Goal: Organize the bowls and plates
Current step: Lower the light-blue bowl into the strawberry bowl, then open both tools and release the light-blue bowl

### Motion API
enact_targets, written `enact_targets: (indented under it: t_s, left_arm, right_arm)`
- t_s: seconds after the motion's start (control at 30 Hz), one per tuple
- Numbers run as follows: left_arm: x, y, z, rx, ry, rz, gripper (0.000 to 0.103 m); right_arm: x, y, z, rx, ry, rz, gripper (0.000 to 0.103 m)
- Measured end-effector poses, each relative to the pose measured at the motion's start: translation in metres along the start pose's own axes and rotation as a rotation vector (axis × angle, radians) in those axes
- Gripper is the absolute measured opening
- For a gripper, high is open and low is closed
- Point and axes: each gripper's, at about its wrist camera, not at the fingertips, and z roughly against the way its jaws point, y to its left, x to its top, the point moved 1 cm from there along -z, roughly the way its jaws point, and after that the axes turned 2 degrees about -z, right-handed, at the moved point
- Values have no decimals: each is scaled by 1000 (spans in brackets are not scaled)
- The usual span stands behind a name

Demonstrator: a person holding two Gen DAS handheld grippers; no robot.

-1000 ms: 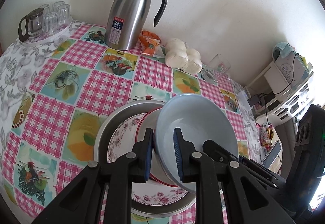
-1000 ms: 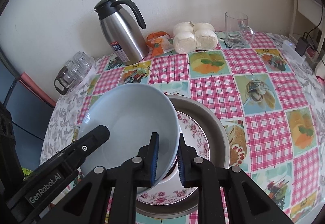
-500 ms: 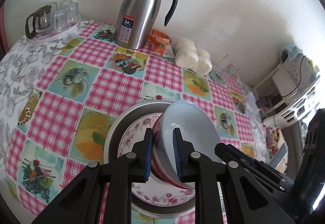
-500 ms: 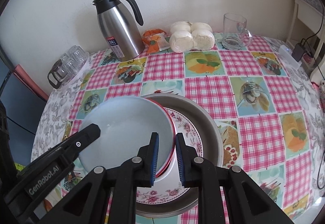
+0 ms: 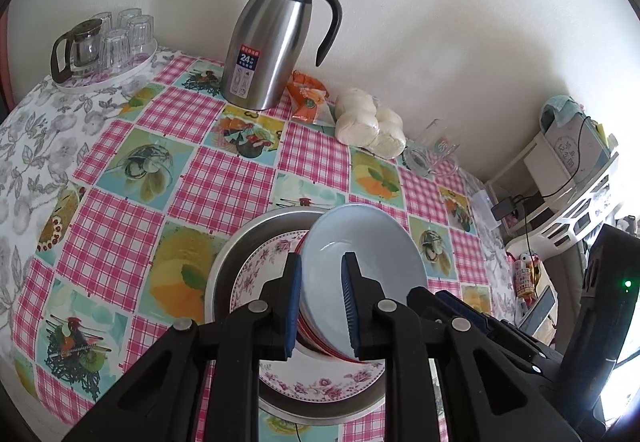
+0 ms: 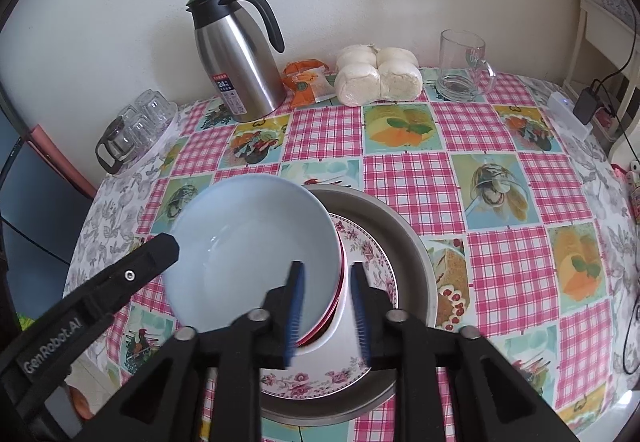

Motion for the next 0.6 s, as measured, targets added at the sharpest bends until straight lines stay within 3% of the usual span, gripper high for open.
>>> enact_targets:
  t_s: [0.03,0.1,0.23,0.3,0.6]
  left_arm:
    - [-1,0,2,0,-5,0,28]
    - [-2,-1,7,10,-20,-1,51]
    - [-7,1,15,47,-39,3,64]
    - [-10,3,18,75,-45,7,76]
    - [-26,29,24,184,-53,55,88]
  right_arm:
    - [-1,0,2,-3,-6,3,40]
    - [-3,1,6,-5,-20,9,49]
    - [-6,1,14,-4,-41,15,63]
    - [-9,0,16,-1,-46,12,69]
    - [-27,-6,21,-2,-52,21,92]
